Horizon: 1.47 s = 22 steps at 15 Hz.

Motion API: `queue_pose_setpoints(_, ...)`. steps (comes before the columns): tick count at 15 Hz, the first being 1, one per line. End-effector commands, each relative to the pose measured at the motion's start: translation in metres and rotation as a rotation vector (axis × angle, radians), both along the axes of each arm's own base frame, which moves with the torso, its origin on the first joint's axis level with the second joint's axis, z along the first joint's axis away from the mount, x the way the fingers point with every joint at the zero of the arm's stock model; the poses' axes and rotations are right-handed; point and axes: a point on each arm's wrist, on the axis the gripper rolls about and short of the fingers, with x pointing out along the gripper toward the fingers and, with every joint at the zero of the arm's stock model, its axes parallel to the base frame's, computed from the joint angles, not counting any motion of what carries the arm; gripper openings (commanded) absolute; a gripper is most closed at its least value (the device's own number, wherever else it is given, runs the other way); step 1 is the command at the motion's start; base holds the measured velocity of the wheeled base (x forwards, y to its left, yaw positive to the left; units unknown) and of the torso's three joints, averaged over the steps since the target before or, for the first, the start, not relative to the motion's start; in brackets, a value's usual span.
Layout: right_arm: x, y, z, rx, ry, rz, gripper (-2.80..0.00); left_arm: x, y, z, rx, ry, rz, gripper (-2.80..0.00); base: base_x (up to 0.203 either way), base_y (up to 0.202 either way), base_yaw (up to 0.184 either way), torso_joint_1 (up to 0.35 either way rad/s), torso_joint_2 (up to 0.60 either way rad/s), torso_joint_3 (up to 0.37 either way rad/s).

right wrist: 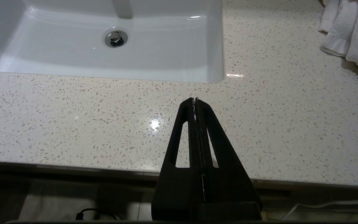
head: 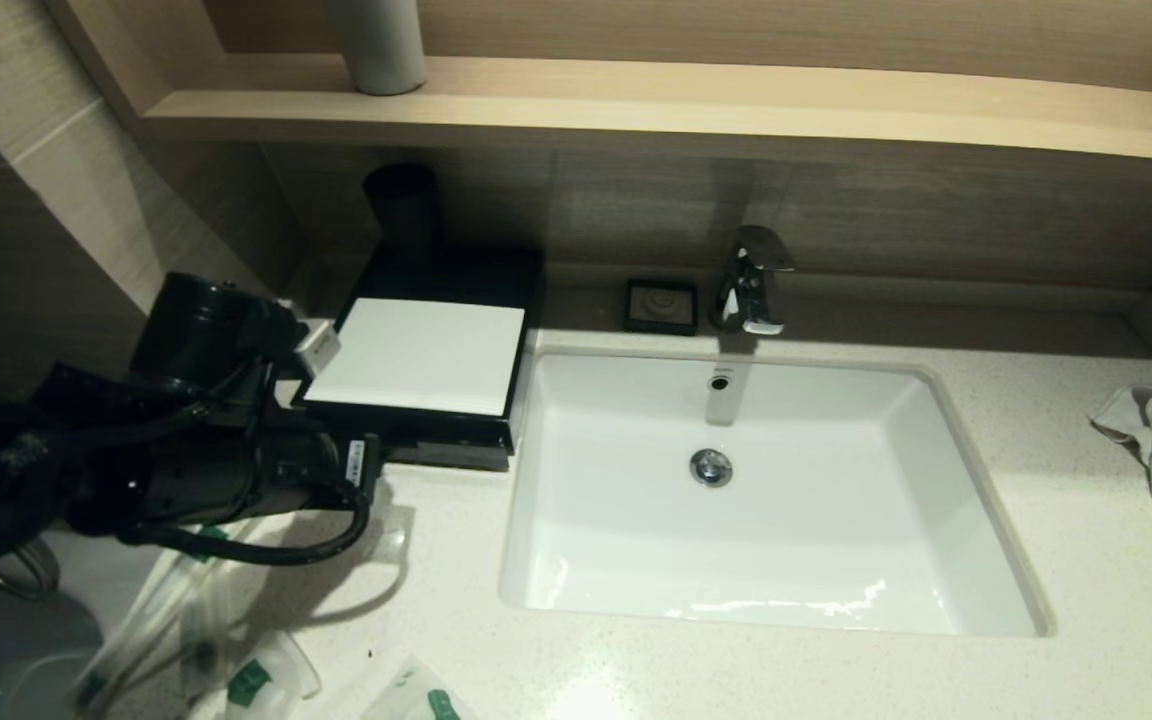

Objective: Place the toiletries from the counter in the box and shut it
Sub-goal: Open the drawer

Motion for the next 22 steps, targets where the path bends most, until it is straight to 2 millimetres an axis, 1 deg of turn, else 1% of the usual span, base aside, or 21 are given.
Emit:
queue_pose_setpoints(1,0.000,0.000,0.000,0.000,0.000,0.000,-2.80,0.006,-0.004,-0.004,0.007,-0.010,0.015,-2.80,0.000,0.000,0.000,0.000,0.00,0.000)
queue_pose_setpoints(4,0.000,0.000,0.000,0.000,0.000,0.000,-2.80,0.019,-0.007,-0.008,0.036,-0.074,0.094,-2.80,0.000,0.000,0.000,0.000,0.00,0.000)
queue_pose_setpoints(10,0.000,0.000,0.000,0.000,0.000,0.000,-2.80,0.022,-0.015,-0.010,-0.014,-0.090,0.103,-2.80,0.000,0.000,0.000,0.000,0.00,0.000)
queue_pose_setpoints(22,0.000,0.000,0.000,0.000,0.000,0.000,-2.80,0.033,-0.020,-0.016,-0.024,-0.114,0.103,-2.80,0.000,0.000,0.000,0.000,0.00,0.000)
